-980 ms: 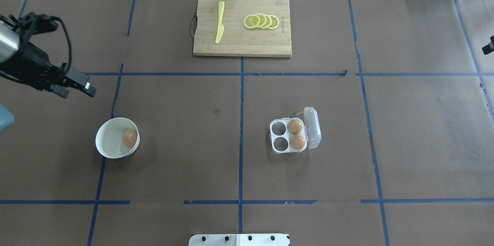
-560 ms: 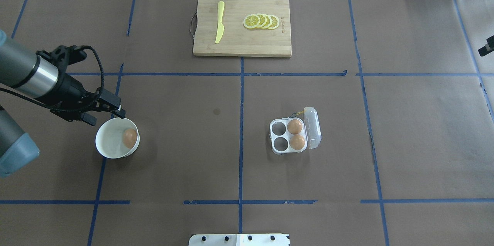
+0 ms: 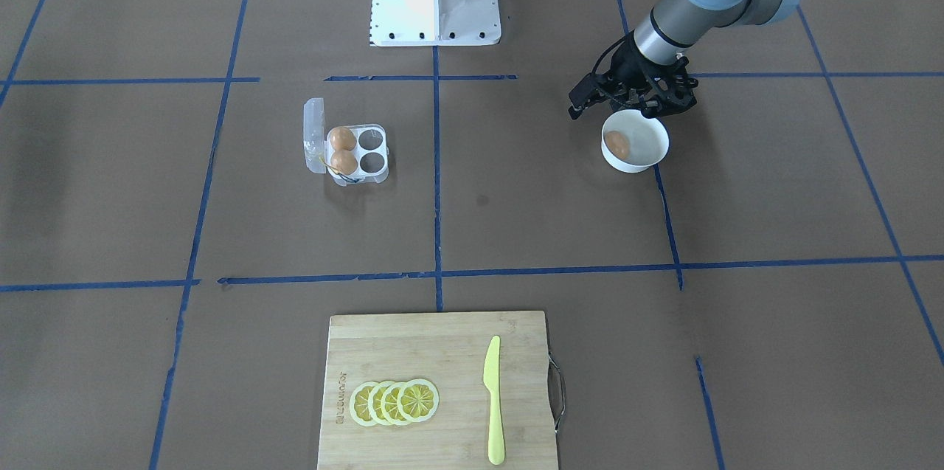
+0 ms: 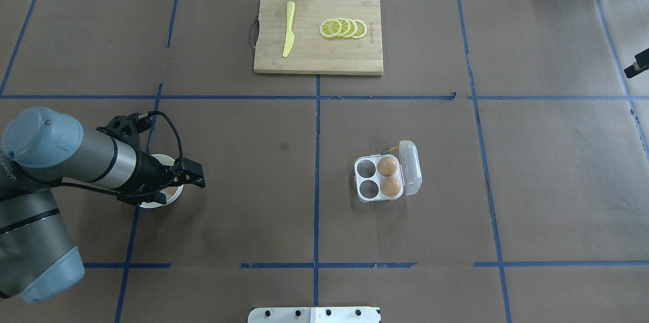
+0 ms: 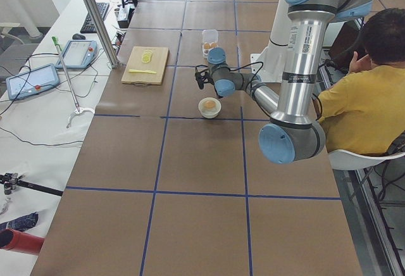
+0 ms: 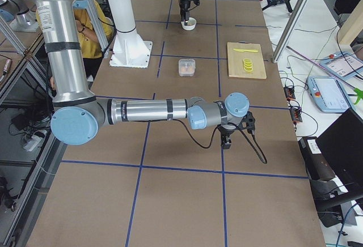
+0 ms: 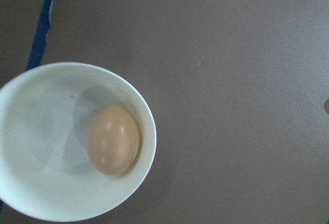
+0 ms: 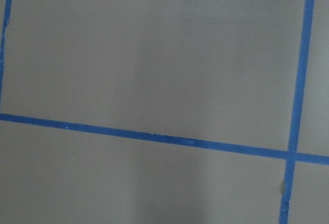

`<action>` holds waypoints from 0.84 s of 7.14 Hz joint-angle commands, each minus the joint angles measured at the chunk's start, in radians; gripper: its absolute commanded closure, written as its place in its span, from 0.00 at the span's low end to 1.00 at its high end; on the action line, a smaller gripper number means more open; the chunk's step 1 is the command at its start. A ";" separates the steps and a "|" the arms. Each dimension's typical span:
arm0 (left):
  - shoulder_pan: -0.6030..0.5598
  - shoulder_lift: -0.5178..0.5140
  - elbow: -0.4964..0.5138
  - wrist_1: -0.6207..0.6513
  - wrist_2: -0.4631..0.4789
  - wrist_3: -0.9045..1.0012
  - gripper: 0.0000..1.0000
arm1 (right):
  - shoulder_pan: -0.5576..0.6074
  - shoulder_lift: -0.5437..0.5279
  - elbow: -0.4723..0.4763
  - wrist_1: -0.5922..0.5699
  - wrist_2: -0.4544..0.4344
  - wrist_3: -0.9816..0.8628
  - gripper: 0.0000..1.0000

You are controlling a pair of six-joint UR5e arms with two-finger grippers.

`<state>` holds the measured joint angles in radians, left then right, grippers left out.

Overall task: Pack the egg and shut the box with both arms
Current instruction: 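Move the left gripper over the white bowl holding the egg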

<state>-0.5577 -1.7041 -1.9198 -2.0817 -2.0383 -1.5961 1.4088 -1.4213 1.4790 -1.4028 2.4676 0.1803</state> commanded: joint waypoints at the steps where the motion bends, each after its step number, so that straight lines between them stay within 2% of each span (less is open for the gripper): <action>1: 0.024 0.045 -0.037 0.002 0.055 -0.002 0.07 | -0.001 -0.002 0.000 0.001 0.002 0.001 0.00; 2: 0.024 0.067 -0.036 0.000 0.056 0.004 0.07 | -0.001 -0.002 0.003 0.001 0.002 0.001 0.00; 4: 0.030 0.072 0.011 -0.001 0.059 0.010 0.17 | -0.001 -0.002 0.001 0.001 0.002 -0.001 0.00; 6: 0.030 0.075 0.015 -0.001 0.059 0.010 0.23 | -0.001 -0.011 0.004 0.001 0.002 -0.001 0.00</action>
<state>-0.5277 -1.6313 -1.9090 -2.0829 -1.9791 -1.5867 1.4082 -1.4266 1.4806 -1.4021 2.4697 0.1797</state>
